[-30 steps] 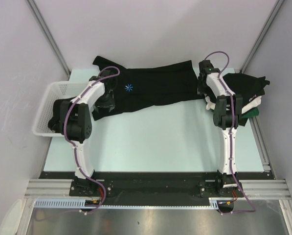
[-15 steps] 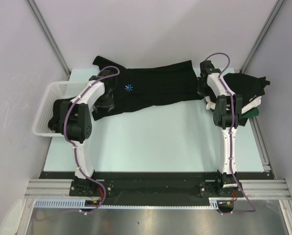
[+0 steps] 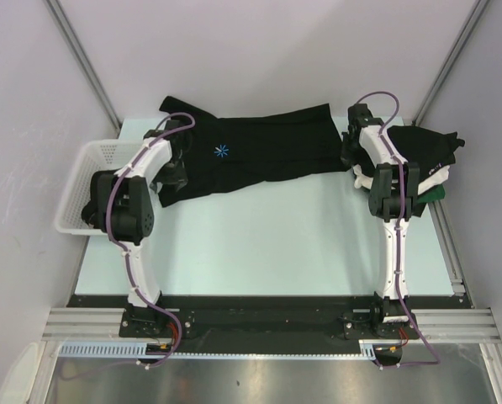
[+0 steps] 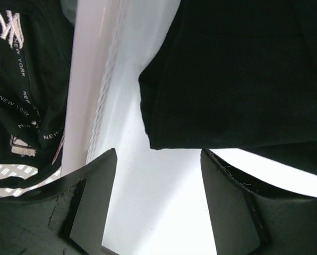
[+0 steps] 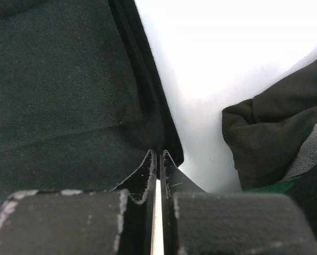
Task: Fold and stack the t-shirts
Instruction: Fold the flattened tshirt in 1/3 of the way
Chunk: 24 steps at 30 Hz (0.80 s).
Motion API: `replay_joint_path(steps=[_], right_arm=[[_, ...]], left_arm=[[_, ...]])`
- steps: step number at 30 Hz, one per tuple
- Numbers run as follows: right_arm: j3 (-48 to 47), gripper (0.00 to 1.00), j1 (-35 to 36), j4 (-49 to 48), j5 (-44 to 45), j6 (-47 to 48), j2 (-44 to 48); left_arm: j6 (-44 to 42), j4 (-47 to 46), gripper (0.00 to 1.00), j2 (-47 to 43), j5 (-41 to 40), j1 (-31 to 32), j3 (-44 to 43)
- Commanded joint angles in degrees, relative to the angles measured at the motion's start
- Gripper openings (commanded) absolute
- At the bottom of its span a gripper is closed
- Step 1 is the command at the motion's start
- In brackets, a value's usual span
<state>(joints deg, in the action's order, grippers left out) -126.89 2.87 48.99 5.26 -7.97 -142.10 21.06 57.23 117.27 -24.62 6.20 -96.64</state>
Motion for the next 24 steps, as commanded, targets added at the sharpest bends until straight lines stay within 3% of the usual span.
replay_joint_path(steps=[1,5,13,19,24], right_arm=[[-1.08,0.00,-1.03,0.66,-0.51,-0.21,1.04],[-0.99,0.00,-1.38,0.40,-0.86,-0.29,1.39],[-0.55,0.00,-1.99,0.49,-1.39,-0.38,1.74],[0.33,0.00,-2.26,0.32,-2.53,-0.73,2.53],[2.86,0.00,-2.17,-0.21,-4.64,-2.31,4.20]], left_arm=[[1.00,-0.10,0.70,1.11,0.70,-0.31,0.22],[1.00,-1.51,0.70,1.73,4.31,0.13,0.31],[1.61,-1.25,0.68,4.28,4.06,0.48,0.22],[1.97,-1.25,0.62,6.47,3.27,0.40,-0.56],[0.13,-2.21,0.50,7.44,2.30,-0.04,-1.27]])
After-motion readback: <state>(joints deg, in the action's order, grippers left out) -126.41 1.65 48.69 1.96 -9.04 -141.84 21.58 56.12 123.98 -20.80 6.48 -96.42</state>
